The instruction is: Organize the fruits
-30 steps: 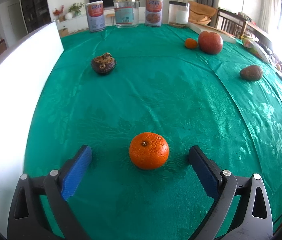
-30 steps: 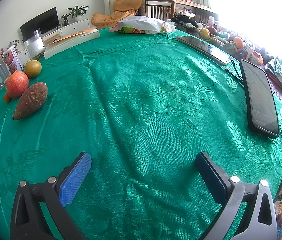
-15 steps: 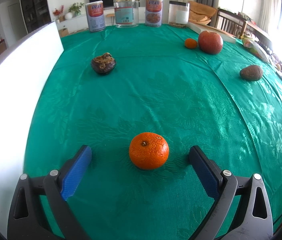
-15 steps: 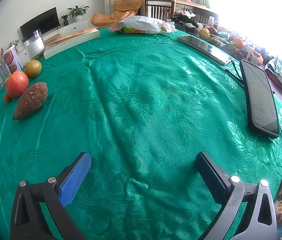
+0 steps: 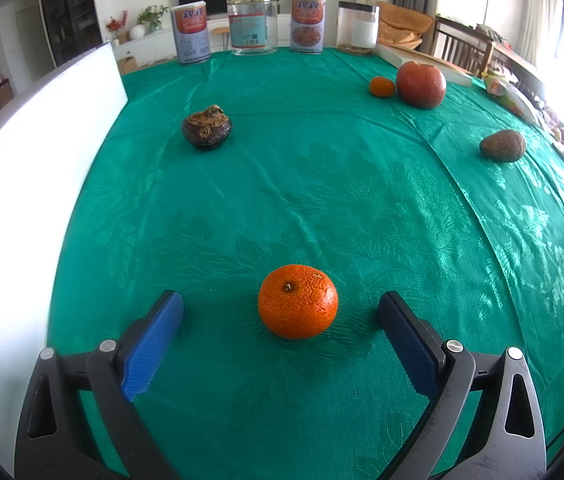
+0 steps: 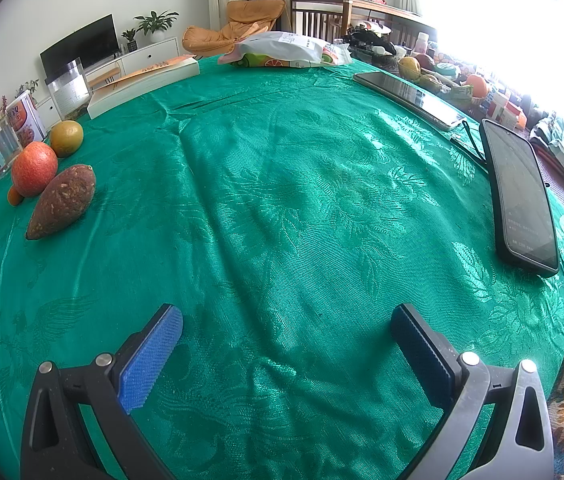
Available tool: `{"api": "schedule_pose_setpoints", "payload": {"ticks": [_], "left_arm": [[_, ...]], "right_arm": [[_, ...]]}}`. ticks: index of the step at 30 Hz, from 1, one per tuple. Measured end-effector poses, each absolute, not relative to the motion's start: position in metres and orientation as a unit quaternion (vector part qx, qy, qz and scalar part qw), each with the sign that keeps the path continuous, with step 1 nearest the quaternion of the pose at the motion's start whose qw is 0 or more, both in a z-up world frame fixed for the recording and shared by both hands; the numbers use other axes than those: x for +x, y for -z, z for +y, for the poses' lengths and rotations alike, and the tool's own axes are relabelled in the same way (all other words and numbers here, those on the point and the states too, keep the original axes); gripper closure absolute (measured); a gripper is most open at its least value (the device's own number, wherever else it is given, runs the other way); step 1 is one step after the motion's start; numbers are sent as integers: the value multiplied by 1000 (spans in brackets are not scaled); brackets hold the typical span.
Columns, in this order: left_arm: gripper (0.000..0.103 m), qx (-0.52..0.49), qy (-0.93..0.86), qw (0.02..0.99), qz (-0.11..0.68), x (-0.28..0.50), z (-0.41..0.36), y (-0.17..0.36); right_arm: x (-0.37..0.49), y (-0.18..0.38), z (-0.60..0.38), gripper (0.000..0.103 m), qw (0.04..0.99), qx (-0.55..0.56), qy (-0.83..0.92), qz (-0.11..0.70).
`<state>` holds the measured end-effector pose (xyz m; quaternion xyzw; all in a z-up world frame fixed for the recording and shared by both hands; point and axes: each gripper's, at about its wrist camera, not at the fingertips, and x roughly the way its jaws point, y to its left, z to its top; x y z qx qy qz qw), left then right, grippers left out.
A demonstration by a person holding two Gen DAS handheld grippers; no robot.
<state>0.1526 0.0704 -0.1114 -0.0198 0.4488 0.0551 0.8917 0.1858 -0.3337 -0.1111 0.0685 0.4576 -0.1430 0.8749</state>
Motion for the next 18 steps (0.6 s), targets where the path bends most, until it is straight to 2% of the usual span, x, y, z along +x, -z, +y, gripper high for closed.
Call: {"api": "schedule_pose_setpoints", "payload": {"ticks": [12, 18], "left_arm": [[4, -20, -55, 892, 449, 153, 70, 111], [4, -20, -55, 892, 449, 153, 70, 111]], "right_arm": [[185, 110, -334, 0, 876, 72, 140, 456], [176, 94, -351, 0, 893, 210, 23, 397]]}}
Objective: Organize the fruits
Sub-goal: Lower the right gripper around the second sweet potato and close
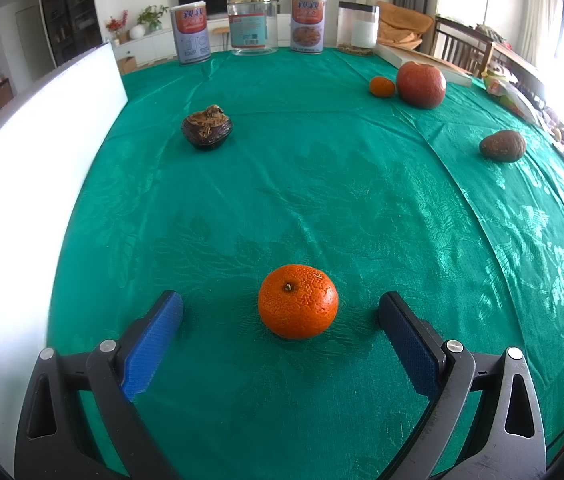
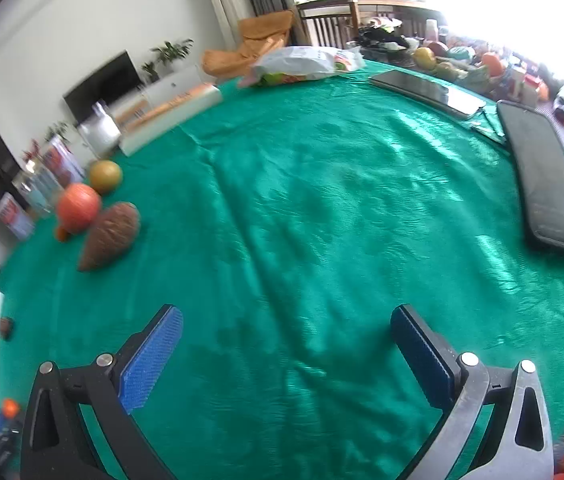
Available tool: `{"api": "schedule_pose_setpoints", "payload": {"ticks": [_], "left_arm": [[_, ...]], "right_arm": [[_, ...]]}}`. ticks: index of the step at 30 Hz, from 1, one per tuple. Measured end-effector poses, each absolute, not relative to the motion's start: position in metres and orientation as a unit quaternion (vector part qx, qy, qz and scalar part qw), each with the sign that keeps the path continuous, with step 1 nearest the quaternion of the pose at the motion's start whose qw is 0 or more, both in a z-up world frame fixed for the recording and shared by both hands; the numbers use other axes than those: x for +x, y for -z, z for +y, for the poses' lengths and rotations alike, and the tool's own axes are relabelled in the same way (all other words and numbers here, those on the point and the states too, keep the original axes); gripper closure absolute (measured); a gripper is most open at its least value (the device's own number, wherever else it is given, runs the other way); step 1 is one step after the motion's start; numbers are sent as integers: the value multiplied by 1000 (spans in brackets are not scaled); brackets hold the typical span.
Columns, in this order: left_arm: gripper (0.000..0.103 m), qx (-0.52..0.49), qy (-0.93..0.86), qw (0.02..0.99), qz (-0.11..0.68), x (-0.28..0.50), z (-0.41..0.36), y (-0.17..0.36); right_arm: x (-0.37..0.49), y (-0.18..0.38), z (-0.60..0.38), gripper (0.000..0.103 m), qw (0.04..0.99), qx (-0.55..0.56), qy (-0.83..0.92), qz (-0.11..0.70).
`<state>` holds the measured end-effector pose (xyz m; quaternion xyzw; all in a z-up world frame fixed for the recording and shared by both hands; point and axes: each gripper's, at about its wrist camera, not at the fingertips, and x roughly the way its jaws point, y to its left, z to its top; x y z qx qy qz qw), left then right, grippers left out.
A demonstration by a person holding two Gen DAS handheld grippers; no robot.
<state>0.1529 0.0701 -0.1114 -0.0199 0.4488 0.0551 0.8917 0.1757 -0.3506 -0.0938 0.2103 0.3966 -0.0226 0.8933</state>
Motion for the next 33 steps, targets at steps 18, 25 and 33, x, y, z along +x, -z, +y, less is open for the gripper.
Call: {"api": "schedule_pose_setpoints", "payload": {"ticks": [18, 25, 33], "left_arm": [[3, -20, -55, 892, 449, 153, 70, 111], [3, -20, -55, 892, 449, 153, 70, 112], [3, -20, -55, 892, 449, 153, 70, 112]], "right_arm": [[331, 72, -208, 49, 861, -23, -147, 486], [292, 66, -222, 49, 840, -21, -201, 504], [252, 67, -208, 49, 795, 20, -264, 546]]}}
